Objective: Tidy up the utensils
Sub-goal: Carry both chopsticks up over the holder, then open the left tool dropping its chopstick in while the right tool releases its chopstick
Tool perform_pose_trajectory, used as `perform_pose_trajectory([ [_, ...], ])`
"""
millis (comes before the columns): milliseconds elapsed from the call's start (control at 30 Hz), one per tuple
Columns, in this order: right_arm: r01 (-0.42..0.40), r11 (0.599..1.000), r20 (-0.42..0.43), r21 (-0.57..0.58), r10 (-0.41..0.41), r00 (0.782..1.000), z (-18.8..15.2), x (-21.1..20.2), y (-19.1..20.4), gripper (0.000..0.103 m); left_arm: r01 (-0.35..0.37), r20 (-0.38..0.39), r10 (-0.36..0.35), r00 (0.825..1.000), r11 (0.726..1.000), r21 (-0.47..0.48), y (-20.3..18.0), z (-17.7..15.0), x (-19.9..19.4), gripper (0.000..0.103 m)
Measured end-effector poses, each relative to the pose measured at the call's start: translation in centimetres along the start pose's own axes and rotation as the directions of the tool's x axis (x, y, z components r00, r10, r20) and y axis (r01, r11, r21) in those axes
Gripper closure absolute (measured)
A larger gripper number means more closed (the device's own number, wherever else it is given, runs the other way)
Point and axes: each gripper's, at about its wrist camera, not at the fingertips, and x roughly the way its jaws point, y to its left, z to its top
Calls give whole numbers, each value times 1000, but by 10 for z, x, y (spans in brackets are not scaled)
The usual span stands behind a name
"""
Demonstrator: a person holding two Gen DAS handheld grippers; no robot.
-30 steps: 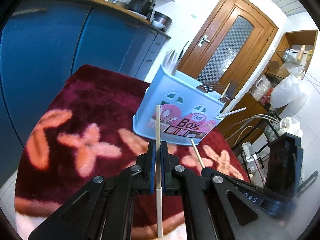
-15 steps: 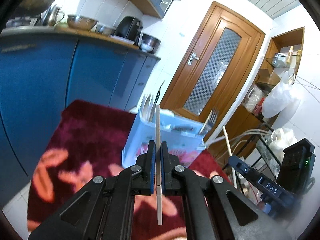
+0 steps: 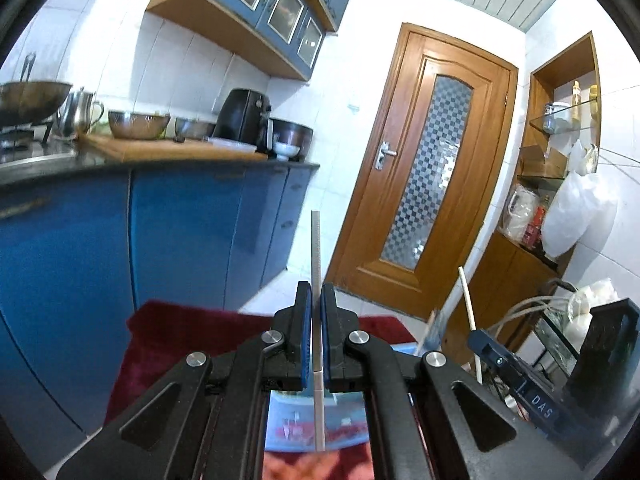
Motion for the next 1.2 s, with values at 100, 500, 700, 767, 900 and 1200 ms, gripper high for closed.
perform_pose_trajectory([
  [100, 16, 1000, 40, -22, -15, 999, 6, 15, -2, 97, 2, 16, -2, 1000, 1000, -1, -1, 11, 13, 101],
  [500, 111, 987, 135, -120, -95, 986, 2, 74, -6, 97, -23, 12, 23, 1000, 998, 55, -3, 11, 77, 101],
  [700, 128, 981, 156, -146, -105, 982, -7, 79, -8, 97, -18, -14, 20, 1000, 997, 78, -2, -8, 90, 101],
  [767, 125, 980, 158, -156, -100, 982, -8, 78, -8, 97, -10, -27, 13, 1000, 996, 85, -3, -14, 92, 101],
  [900, 111, 985, 124, -134, -94, 988, -8, 77, -11, 95, 8, -53, -3, 999, 996, 92, -5, -20, 92, 101],
  [1200, 89, 991, 97, -97, -79, 992, 0, 63, -12, 75, 16, -71, -8, 997, 993, 115, -17, -29, 79, 77],
])
